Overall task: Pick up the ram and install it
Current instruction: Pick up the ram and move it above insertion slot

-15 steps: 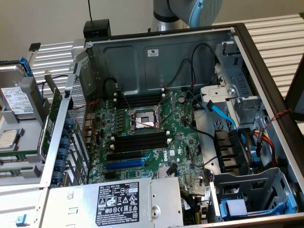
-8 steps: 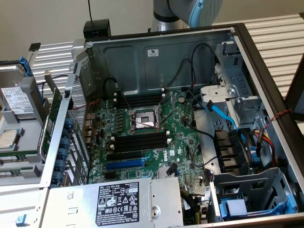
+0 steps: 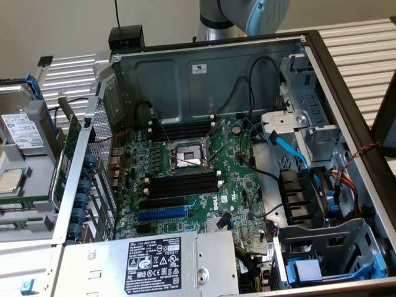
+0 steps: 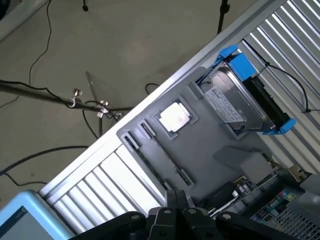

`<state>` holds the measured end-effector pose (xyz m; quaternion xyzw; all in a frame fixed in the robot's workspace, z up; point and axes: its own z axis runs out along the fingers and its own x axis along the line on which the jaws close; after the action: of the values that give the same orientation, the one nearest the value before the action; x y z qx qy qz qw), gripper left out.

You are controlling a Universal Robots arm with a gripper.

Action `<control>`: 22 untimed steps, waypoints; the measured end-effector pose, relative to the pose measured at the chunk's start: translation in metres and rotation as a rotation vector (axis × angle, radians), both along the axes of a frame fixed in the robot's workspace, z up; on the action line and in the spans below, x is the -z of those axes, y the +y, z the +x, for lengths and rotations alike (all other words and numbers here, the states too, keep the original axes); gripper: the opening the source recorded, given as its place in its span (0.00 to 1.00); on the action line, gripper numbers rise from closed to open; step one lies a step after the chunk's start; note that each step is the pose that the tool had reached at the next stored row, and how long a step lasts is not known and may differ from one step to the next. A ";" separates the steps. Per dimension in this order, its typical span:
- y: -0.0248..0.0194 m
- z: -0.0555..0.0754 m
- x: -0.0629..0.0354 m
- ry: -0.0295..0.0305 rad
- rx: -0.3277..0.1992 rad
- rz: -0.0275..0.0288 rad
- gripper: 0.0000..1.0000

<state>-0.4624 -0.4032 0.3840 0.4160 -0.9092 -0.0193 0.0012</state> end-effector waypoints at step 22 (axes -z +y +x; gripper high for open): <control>0.0000 0.000 0.0006 -0.0074 -0.400 -0.0041 0.11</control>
<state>-0.4625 -0.4032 0.3834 0.5884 -0.8084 -0.0153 0.0026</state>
